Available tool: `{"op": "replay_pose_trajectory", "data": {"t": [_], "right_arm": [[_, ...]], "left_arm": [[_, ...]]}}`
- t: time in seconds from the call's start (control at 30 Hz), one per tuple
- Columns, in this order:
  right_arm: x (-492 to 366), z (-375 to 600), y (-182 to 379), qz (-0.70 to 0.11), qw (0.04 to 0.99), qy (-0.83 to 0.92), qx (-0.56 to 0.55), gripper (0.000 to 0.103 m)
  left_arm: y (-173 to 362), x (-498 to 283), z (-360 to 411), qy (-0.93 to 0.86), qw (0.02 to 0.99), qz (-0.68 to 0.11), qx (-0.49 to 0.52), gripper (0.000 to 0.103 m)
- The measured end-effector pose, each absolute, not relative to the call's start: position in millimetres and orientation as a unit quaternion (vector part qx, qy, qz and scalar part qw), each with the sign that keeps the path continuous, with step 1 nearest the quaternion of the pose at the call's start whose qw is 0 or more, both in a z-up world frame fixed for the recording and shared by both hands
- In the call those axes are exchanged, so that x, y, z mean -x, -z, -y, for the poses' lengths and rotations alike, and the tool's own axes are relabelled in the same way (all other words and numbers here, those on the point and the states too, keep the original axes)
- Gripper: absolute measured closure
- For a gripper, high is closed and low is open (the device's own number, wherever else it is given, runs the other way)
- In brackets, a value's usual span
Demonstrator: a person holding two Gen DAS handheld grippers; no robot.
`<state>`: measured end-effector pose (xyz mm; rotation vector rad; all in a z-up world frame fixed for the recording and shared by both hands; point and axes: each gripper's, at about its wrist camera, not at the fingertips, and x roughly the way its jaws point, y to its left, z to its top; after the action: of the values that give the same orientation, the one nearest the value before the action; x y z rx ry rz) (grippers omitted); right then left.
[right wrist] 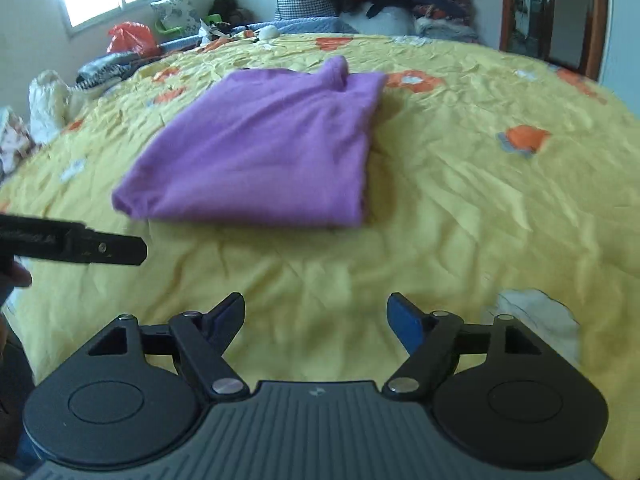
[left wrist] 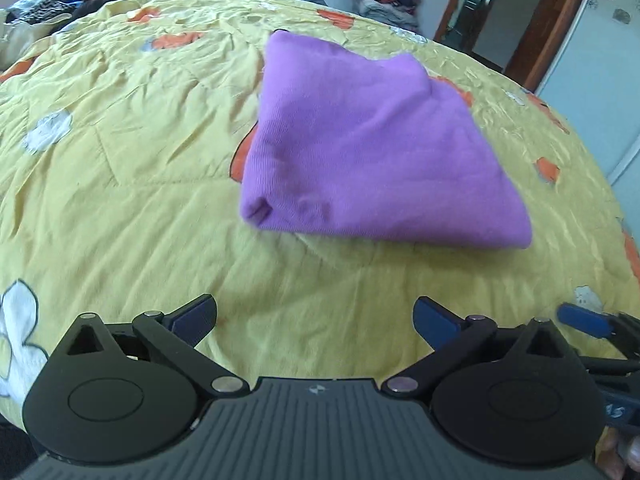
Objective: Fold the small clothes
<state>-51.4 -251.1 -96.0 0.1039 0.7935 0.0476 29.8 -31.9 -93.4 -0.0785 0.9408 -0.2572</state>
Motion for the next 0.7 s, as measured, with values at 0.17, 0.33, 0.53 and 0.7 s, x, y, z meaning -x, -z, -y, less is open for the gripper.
{"op": "replay_pose_trajectory", "data": {"t": [0.17,0.33,0.53,0.7], "right_arm": [[32,248,102,-0.388,0.921,-0.017,-0.022,0.013],[9,234,108,-0.395,0.918,-0.046,0.006,0.013],[2,222,115,-0.386,0.921,-0.052,0.014,0.004],[2,216,121,-0.365,0.929,-0.055,0.018,0.000]], "left_arm": [[97,-31,35,0.117,0.883,-0.454,0.033,0.000],[100,-39,36,0.106,0.887,-0.448,0.021,0.000],[102,-41,38,0.106,0.890,-0.442,0.007,0.000],[104,-41,41,0.102,0.896,-0.432,-0.003,0.000]]}}
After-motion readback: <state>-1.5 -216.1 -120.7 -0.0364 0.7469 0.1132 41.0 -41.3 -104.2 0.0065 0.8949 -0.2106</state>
